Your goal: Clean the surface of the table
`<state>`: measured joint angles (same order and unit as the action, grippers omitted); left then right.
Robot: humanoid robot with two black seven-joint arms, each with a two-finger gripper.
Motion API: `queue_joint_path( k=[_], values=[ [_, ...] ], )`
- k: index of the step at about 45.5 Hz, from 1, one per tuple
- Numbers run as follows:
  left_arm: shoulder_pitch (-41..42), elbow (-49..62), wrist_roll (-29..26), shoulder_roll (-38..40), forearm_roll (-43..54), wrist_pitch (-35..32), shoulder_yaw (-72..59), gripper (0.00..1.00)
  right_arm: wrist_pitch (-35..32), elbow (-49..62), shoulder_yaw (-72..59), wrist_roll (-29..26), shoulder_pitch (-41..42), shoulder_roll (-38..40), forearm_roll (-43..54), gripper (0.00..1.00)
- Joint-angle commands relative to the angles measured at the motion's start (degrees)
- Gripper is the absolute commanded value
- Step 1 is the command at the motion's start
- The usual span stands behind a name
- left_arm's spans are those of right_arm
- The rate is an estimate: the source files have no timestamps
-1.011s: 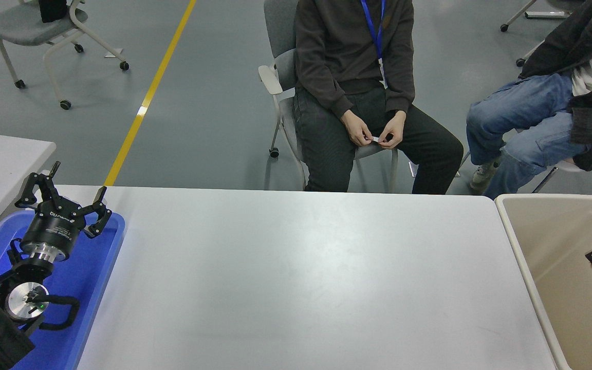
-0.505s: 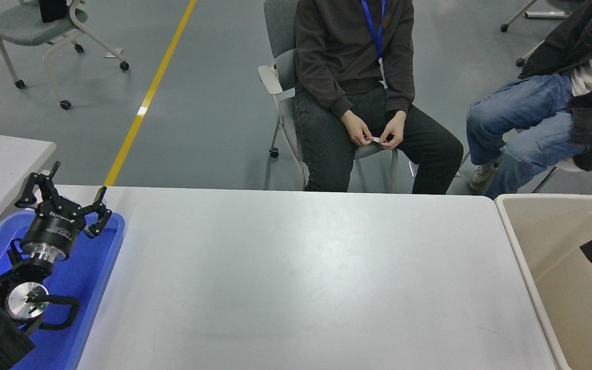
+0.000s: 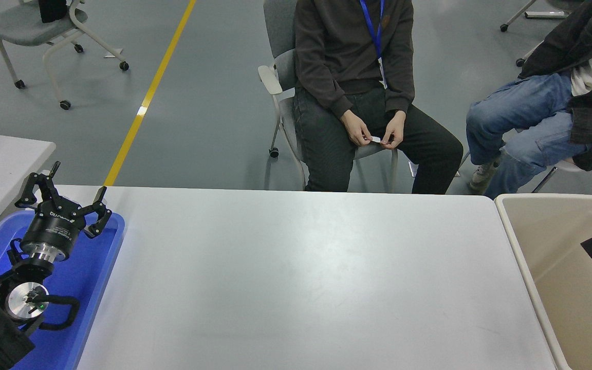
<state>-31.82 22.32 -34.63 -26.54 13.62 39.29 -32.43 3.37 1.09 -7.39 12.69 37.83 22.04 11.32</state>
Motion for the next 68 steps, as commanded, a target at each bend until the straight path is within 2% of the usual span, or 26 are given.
queue_joint_path(
  k=[1, 10, 15, 19, 27, 35, 48, 57, 68],
  values=[
    [0.0, 0.0, 0.0, 0.0, 0.0, 0.0, 0.0, 1.0, -5.83, 0.14, 11.43, -0.12, 2.69, 0.29, -3.24, 0.98],
    [0.0, 0.0, 0.0, 0.0, 0.0, 0.0, 0.0, 1.0, -6.36, -3.19, 16.26, 0.49, 3.75, 2.84, -3.68, 0.99],
    [0.0, 0.0, 0.0, 0.0, 0.0, 0.0, 0.0, 1.0, -6.71, -10.48, 24.6, 0.49, 3.92, 3.89, -2.88, 0.99],
    [0.0, 0.0, 0.0, 0.0, 0.0, 0.0, 0.0, 1.0, -6.97, -17.41, 30.23, 0.41, 3.66, 7.57, -2.97, 0.99],
    [0.0, 0.0, 0.0, 0.0, 0.0, 0.0, 0.0, 1.0, -6.8, -34.04, 43.23, 0.41, -1.17, 11.01, -3.41, 0.99],
    [0.0, 0.0, 0.0, 0.0, 0.0, 0.0, 0.0, 1.0, -7.24, -36.86, 57.13, 0.49, -4.16, 8.46, -2.97, 0.99],
    [0.0, 0.0, 0.0, 0.0, 0.0, 0.0, 0.0, 1.0, -8.47, -43.09, 67.15, 2.51, -9.17, 3.1, -2.27, 0.99],
    [0.0, 0.0, 0.0, 0.0, 0.0, 0.0, 0.0, 1.0, -8.38, -47.49, 71.02, 7.96, -12.86, -1.37, 5.46, 0.99],
    [0.0, 0.0, 0.0, 0.0, 0.0, 0.0, 0.0, 1.0, -7.86, -46.71, 76.74, 10.6, -14.98, -9.55, 13.29, 0.99]
  ],
)
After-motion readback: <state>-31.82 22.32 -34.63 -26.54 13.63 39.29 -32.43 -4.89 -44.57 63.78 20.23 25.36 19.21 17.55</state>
